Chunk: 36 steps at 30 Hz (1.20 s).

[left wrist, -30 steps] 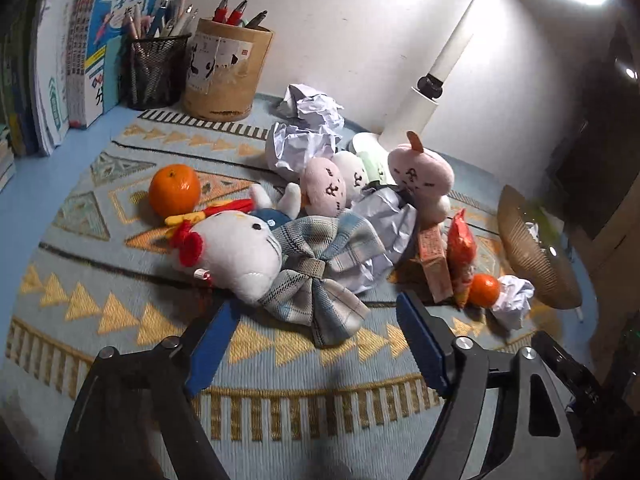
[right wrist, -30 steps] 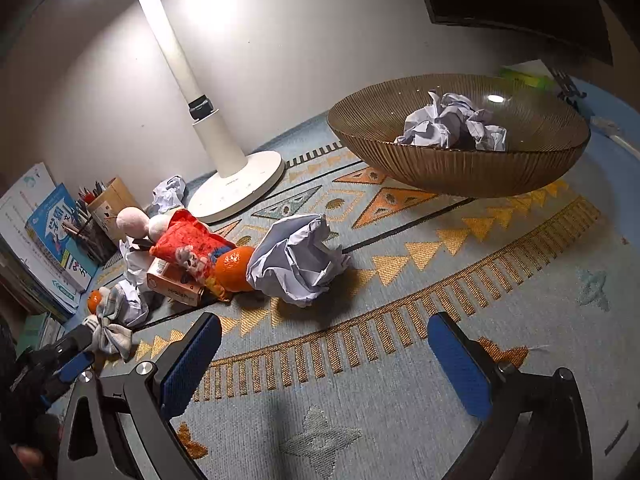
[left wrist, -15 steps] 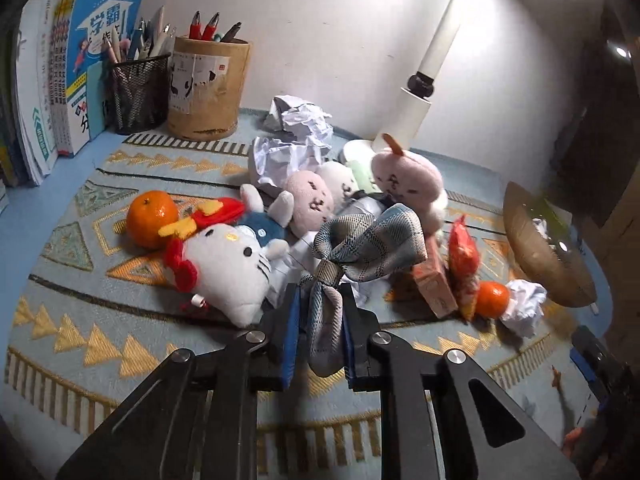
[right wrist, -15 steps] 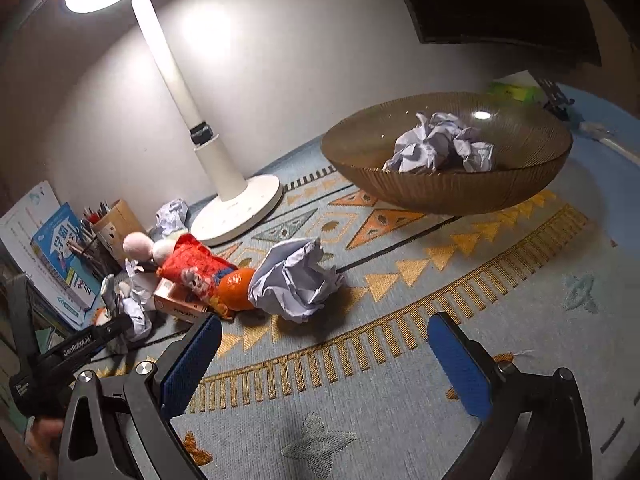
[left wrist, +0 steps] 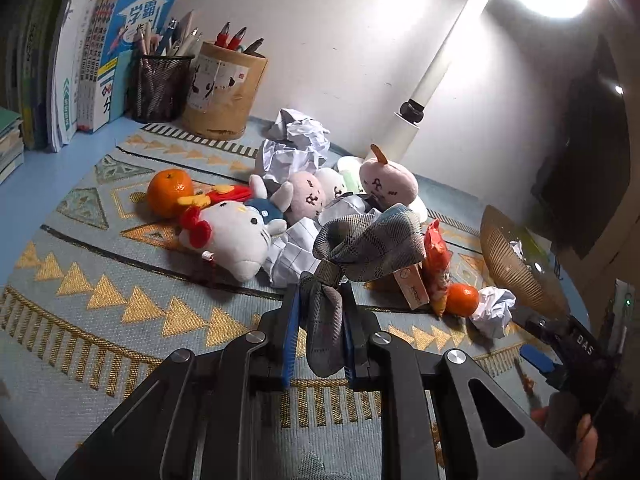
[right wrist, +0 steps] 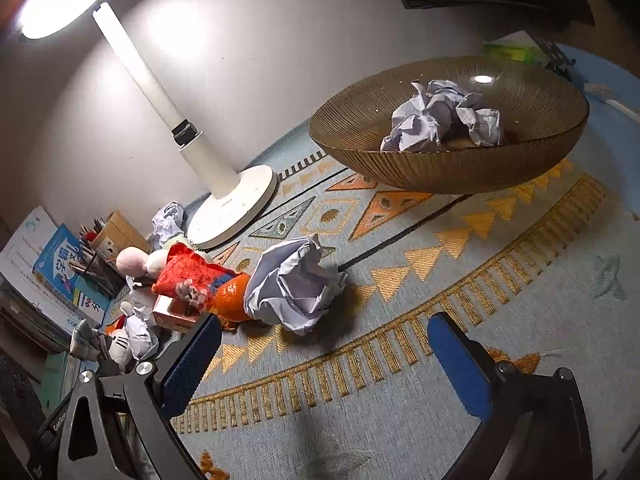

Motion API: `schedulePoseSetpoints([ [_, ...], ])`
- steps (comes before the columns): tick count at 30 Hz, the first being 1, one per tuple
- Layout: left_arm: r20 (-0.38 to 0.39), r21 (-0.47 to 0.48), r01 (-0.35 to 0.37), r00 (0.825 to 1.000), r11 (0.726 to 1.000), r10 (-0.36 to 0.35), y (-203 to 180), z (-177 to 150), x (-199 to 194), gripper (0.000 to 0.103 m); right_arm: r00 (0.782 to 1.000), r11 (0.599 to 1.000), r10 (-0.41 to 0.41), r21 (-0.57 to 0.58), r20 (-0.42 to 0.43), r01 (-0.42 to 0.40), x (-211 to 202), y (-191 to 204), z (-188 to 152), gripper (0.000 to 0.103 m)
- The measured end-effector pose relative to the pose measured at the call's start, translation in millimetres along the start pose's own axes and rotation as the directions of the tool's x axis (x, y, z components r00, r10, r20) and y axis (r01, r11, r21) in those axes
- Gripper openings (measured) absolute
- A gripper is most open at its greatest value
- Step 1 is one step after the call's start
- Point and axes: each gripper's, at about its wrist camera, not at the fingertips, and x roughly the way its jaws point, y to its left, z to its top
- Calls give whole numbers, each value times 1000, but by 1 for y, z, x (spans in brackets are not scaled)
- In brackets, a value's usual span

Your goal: Organize objects

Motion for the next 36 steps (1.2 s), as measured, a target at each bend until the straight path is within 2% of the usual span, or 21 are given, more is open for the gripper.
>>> schedulePoseSetpoints([
  [3, -11, 5, 2, 1000, 1000, -2, 0, 0, 2, 16, 999, 1000, 0, -7, -48, 0, 20, 9, 10, 103],
  [4, -13, 3, 3, 1000, 1000, -3, 0, 0, 2, 16, 996, 1000, 22, -7, -82, -23, 29, 11, 12, 98],
  [5, -13, 2, 1, 1000, 1000, -1, 0, 0, 2, 16, 992, 998, 63, -5, -113, -64, 37, 12, 14, 85],
  [6, -13, 3, 0, 1000, 1000, 0, 0, 0, 2, 16, 987, 995, 101, -6, -124, -103, 41, 13, 15, 78],
  [7, -15, 3, -2, 1000, 1000, 2, 0, 0, 2, 16, 988, 995, 96, -20, -125, -99, 43, 15, 16, 59],
  [8, -15, 4, -2, 1000, 1000, 2, 0, 0, 2, 16, 985, 993, 109, -26, -133, -113, 43, 15, 17, 50],
  [11, -15, 3, 4, 1000, 1000, -4, 0, 0, 2, 16, 978, 986, 163, 7, -131, -164, 29, 6, 15, 50],
  [14, -21, 6, 6, 1000, 1000, -6, -1, -1, 2, 16, 972, 976, 212, -24, -100, -215, -1, -2, 7, 50],
  [17, -25, 3, 4, 1000, 1000, -4, 0, -1, 3, 16, 983, 976, 172, -125, -57, -178, -23, -3, -7, 52],
  [21, -27, 0, 6, 1000, 1000, -6, 1, -2, 3, 16, 993, 971, 120, -206, -22, -122, -26, 4, -21, 52],
  [23, -32, -1, 11, 999, 1000, -11, 1, -2, 3, 16, 995, 964, 98, -246, -34, -104, -23, 14, -23, 52],
  [28, -47, -2, 6, 999, 1000, -6, 2, -3, 6, 16, 993, 973, 109, -197, -54, -118, -18, 3, -20, 52],
  [36, -48, 0, -4, 999, 1000, 4, 3, -3, 5, 16, 993, 973, 103, -203, -62, -113, -18, 5, -19, 52],
])
